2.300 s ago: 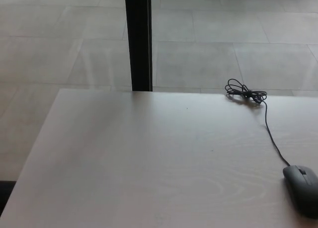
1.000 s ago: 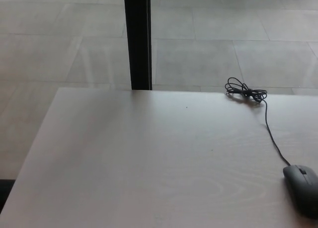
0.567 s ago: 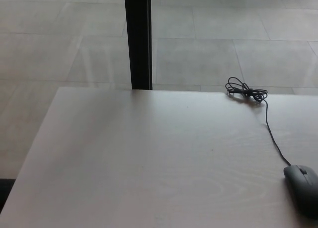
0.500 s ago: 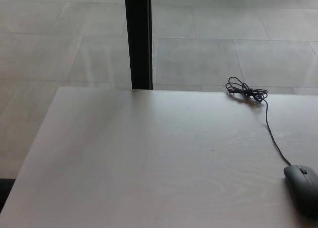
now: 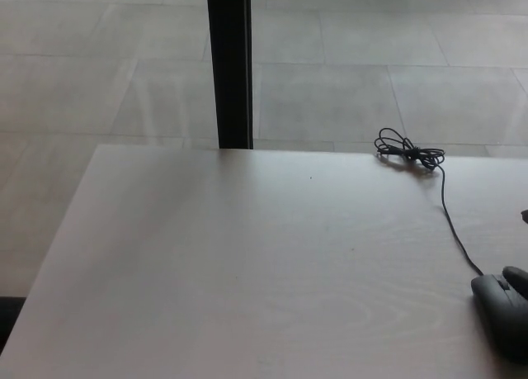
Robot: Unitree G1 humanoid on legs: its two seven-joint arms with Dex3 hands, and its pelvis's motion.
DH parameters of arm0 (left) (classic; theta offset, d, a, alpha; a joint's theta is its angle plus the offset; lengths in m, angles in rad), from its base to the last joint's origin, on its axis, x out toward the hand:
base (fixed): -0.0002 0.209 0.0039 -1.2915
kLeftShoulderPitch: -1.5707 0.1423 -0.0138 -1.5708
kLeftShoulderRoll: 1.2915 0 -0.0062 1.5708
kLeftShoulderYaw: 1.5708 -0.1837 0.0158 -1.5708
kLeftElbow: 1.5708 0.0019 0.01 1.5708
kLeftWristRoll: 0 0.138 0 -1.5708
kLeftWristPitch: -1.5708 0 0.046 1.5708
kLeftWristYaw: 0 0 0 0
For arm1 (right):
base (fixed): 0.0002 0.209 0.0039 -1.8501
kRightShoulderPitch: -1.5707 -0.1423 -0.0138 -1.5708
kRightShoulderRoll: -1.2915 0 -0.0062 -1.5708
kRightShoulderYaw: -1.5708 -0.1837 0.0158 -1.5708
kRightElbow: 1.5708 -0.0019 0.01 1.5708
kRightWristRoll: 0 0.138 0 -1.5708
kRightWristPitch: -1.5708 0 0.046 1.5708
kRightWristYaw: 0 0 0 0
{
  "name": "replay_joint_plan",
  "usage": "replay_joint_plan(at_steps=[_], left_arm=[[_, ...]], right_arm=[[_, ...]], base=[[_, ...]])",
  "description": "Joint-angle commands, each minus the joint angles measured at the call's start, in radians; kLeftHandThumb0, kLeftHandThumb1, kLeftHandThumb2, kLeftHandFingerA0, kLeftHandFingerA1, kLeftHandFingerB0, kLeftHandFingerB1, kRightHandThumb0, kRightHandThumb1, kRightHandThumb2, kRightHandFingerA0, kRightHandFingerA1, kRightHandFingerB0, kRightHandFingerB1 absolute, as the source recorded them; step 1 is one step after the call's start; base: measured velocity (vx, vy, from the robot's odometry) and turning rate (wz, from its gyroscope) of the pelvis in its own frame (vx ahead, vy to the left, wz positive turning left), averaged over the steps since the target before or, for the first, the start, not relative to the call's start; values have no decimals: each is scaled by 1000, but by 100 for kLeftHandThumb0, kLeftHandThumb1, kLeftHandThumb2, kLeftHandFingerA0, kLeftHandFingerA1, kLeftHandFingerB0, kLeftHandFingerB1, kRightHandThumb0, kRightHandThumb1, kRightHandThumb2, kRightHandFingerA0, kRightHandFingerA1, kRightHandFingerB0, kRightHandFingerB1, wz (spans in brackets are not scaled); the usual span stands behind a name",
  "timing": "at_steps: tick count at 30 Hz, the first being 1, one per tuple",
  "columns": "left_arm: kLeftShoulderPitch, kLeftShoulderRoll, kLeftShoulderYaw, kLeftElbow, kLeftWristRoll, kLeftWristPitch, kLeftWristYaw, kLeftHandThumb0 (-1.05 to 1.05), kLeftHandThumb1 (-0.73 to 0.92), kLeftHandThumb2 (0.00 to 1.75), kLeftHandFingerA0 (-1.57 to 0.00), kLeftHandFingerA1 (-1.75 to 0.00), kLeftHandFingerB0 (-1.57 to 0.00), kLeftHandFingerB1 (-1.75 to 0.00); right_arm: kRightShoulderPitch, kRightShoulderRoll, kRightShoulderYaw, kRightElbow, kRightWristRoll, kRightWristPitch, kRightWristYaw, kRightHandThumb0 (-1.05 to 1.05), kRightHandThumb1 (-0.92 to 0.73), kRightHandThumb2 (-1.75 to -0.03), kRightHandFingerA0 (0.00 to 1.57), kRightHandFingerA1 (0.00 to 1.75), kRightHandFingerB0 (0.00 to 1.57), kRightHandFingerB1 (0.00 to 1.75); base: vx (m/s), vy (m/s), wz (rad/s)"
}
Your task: The robot uses its right fingers to click on the left button of the black mouse placed on the table.
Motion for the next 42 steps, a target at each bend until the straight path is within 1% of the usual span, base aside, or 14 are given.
replay_joint_plan(at_steps=[1, 8, 9, 11, 13, 14, 21, 31, 36, 38, 39, 40, 41, 42], left_arm=[[-1, 42, -9, -1, -19, -15, 0, -87, 92, 79, -67, -65, -46, -47], [1, 39, -9, -7, -23, -14, -1, -93, 80, 90, -65, -68, -44, -51], [2, 39, -10, -7, -23, -14, -3, -90, 92, 72, -66, -64, -49, -48], [-3, 38, -9, -4, -25, -10, -2, -89, 92, 74, -68, -64, -51, -47], [-6, 38, -8, -2, -26, -7, 7, -94, 79, 89, -71, -68, -49, -51], [-4, 37, -13, -1, -20, -14, 6, -90, 92, 74, -69, -65, -53, -49], [-4, 36, -15, -1, -27, -11, 6, -87, 92, 75, -56, -61, -47, -48], [-12, 37, -21, 1, -42, -8, 14, -90, 92, 72, -67, -62, -54, -49], [-17, 38, -28, -2, -41, -14, 23, -94, 79, 88, -70, -68, -50, -52], [-16, 38, -37, -4, -35, -18, 25, -89, 92, 75, -73, -63, -54, -48], [-14, 37, -40, -6, -35, -23, 19, -88, 92, 76, -72, -64, -52, -48], [-16, 37, -38, -6, -41, -14, 21, -88, 92, 75, -75, -64, -52, -47], [-18, 40, -38, -4, -44, -7, 25, -88, 92, 75, -74, -65, -48, -47], [-18, 41, -39, -3, -45, -7, 21, -88, 92, 79, -72, -65, -48, -47]], right_arm=[[14, -109, 133, 43, -277, -109, -1, -88, -75, -71, 22, 48, 31, 34], [11, -105, 183, 49, -316, -91, -16, -84, -83, -66, 23, 44, 35, 32], [10, -104, 188, 51, -321, -95, -20, -83, -83, -66, 23, 43, 35, 32], [5, -99, 201, 64, -346, -114, -57, -89, -74, -74, 27, 49, 38, 36], [2, -92, 210, 73, -358, -117, -67, -89, -72, -76, 26, 49, 38, 37], [0, -88, 213, 84, -361, -123, -72, -88, -72, -74, 24, 48, 37, 36], [-11, -66, 204, 150, -365, -171, -80, -80, -80, -64, 26, 44, 41, 32], [-29, -60, 188, 232, -430, -188, -104, -83, -83, -66, 29, 47, 42, 33], [-41, -54, 189, 266, -455, -187, -104, -89, -72, -78, 24, 52, 38, 38], [-50, -50, 201, 287, -467, -193, -98, -84, -86, -67, 23, 50, 39, 32], [-51, -47, 207, 291, -473, -192, -90, -86, -69, -107, 18, 54, 33, 48], [-47, -47, 203, 284, -463, -213, -82, -85, -85, -67, 20, 51, 40, 32], [-41, -42, 212, 272, -474, -215, -85, -89, -68, -82, 21, 56, 35, 40], [-41, -40, 217, 271, -480, -218, -80, -84, -83, -66, 21, 55, 38, 34]], base=[[0, 0, 0], [0, 0, 0], [0, 0, 0], [0, 0, 0], [0, 0, 0], [0, 0, 0], [0, 0, 0], [0, 0, 0], [0, 0, 0], [0, 0, 0], [0, 0, 0], [0, 0, 0], [0, 0, 0], [0, 0, 0]])
